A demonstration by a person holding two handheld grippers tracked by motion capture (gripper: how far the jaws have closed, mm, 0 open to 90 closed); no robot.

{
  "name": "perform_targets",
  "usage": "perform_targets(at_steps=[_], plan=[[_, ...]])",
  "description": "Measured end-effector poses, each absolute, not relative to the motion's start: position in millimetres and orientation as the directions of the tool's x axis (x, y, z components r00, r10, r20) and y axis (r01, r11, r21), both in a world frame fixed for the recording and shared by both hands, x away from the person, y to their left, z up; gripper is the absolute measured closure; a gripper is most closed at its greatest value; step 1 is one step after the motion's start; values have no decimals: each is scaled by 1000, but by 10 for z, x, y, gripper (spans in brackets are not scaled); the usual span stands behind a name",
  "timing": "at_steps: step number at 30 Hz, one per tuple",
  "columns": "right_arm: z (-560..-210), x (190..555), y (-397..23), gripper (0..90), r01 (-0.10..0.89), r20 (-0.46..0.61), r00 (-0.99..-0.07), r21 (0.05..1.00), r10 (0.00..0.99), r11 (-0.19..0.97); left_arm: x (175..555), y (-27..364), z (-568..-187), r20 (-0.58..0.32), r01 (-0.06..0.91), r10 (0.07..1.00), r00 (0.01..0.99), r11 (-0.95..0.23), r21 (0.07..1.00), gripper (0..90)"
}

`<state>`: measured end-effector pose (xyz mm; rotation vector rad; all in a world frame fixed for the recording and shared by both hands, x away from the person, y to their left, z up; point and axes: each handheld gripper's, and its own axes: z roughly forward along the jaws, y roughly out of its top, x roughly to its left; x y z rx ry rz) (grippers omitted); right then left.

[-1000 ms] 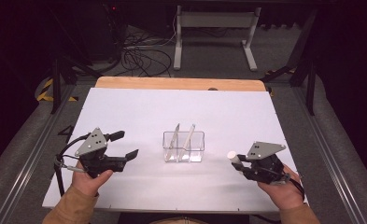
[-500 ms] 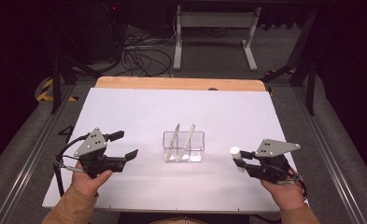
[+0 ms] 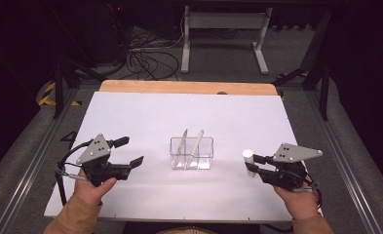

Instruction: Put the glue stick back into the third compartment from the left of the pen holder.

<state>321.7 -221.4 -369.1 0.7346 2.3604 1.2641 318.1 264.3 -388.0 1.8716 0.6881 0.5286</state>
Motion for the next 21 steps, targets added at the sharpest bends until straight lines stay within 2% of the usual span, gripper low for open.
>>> perform_targets(at_steps=[21], plan=[[-3615,3264,-2194,677,274,-6,-783,894,622,353,3123,2694,-3898,52,221,689,723,-302,927,210]])
